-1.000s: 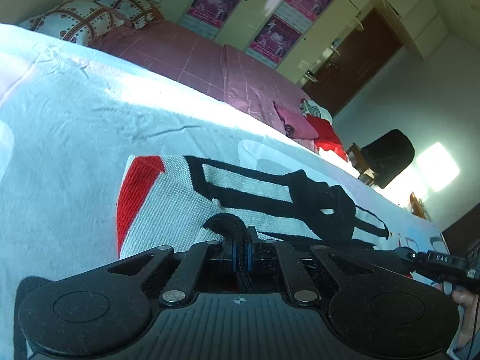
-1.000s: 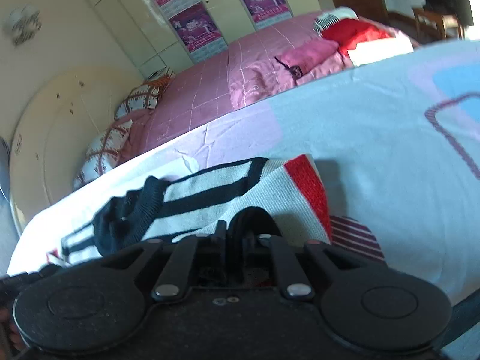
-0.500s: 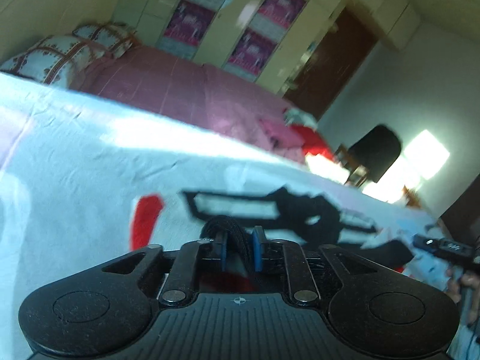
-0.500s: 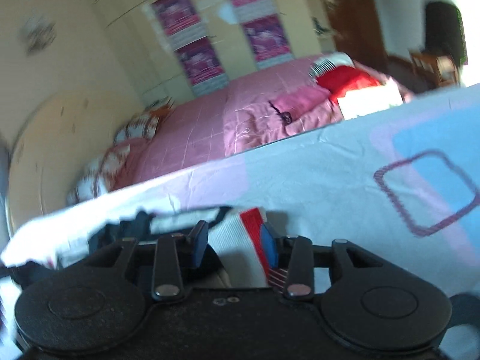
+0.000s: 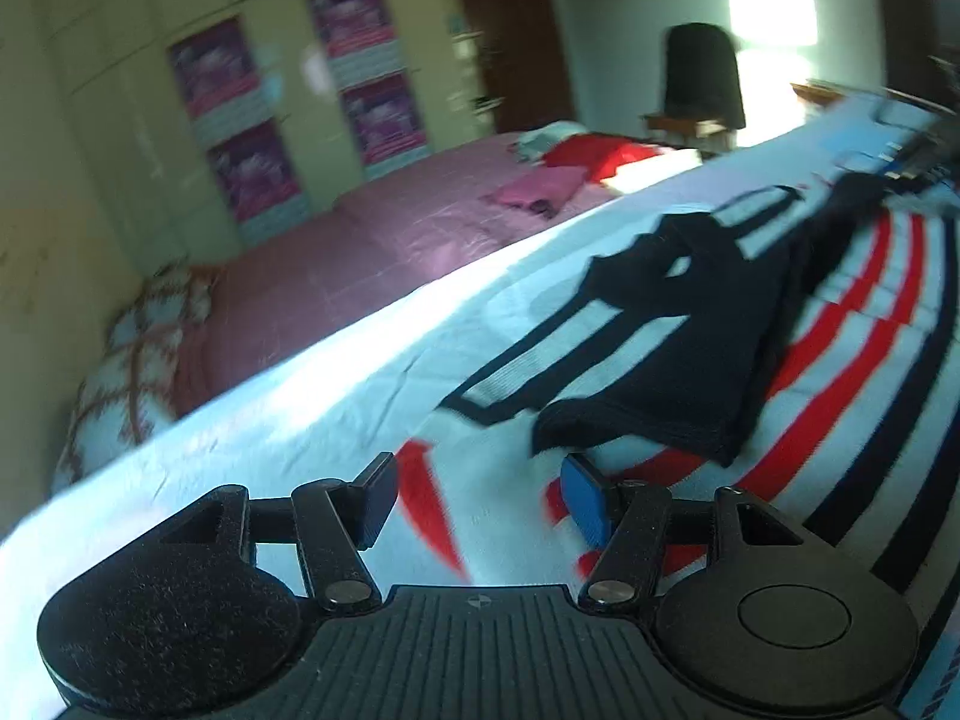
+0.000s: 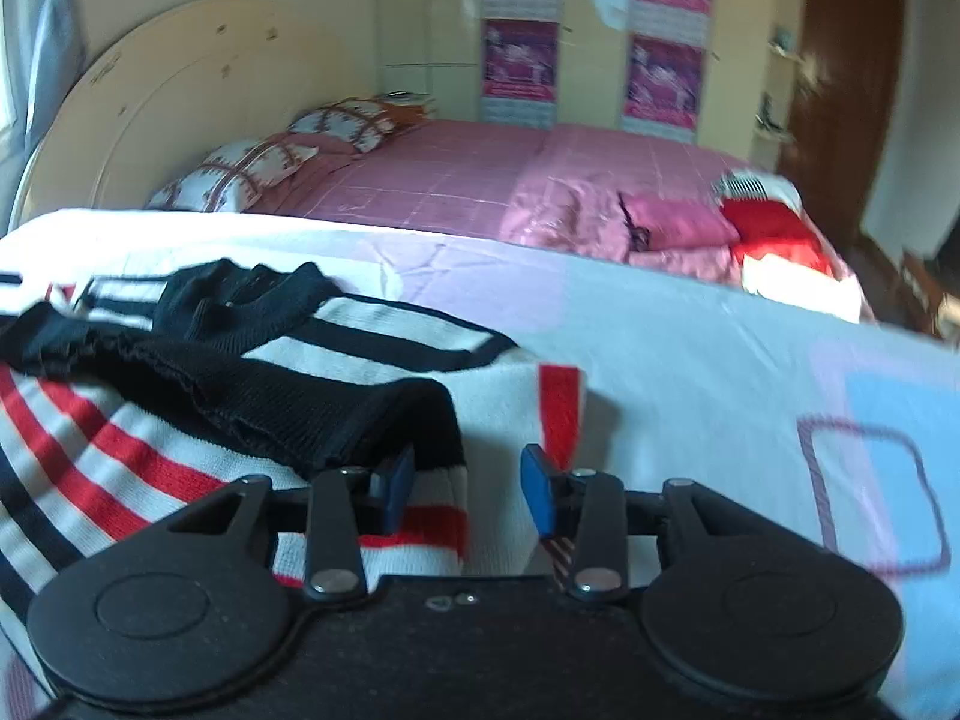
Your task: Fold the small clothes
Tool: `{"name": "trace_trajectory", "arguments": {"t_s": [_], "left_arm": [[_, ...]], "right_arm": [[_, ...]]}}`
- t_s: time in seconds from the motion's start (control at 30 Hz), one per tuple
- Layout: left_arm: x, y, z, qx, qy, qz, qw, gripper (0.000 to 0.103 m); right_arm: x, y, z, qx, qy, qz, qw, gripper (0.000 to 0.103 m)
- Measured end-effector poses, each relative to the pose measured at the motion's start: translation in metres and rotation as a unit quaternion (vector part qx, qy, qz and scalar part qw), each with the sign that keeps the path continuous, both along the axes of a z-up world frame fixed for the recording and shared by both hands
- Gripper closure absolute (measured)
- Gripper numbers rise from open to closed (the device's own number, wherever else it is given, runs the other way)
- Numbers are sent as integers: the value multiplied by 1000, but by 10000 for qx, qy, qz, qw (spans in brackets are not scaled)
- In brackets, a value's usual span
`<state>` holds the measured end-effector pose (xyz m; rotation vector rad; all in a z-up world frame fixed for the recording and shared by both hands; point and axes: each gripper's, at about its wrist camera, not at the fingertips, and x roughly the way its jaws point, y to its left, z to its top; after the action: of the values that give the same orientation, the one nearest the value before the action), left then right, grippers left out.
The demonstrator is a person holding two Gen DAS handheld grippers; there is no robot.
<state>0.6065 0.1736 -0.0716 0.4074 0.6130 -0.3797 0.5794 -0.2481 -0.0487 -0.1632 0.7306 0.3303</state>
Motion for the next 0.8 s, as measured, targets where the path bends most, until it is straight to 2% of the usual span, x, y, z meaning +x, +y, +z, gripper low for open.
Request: {"name": "trace_trajectory", "arguments": {"t_s": [0.07,0.17,0.2,0.23,0.27,0.3,0.37,0.4,0.47,0.63,0.8], "left_arm": [[8,-8,-3,17,-16,-314,9995,42],[22,-10,-10,-527,173,-567,9969,42],[27,-11,-15,-620,217,-557,9963,43],[31,-11,-20,-720,256,-518,9957,60],[35,-10,-23,-886,324,-465,9945,70],[38,-7,-27,-1089,313,-411,9927,71],[45,2,-33,-1568,469,-248,9862,93],[47,6,-36,-1783,543,-145,9824,93],[46,10,-45,-1956,562,-24,9791,94],[44,30,-46,-2425,354,186,9693,95],[49,32,-39,-2544,48,309,9666,95]], "right_arm": [[5,5,-1,-55,-66,170,9998,64],[15,5,-1,74,-161,271,9995,67],[19,4,-1,146,-148,283,9994,72],[22,3,-2,208,-117,282,9993,75],[25,3,-3,251,-106,277,9992,78],[27,3,-4,275,-107,283,9992,77],[32,5,-7,318,-56,312,9990,80],[34,6,-8,313,-12,307,9990,91],[38,7,-11,395,76,232,9989,96],[41,3,-7,660,10,38,9978,98],[39,-2,11,992,-545,-167,9934,98]]}}
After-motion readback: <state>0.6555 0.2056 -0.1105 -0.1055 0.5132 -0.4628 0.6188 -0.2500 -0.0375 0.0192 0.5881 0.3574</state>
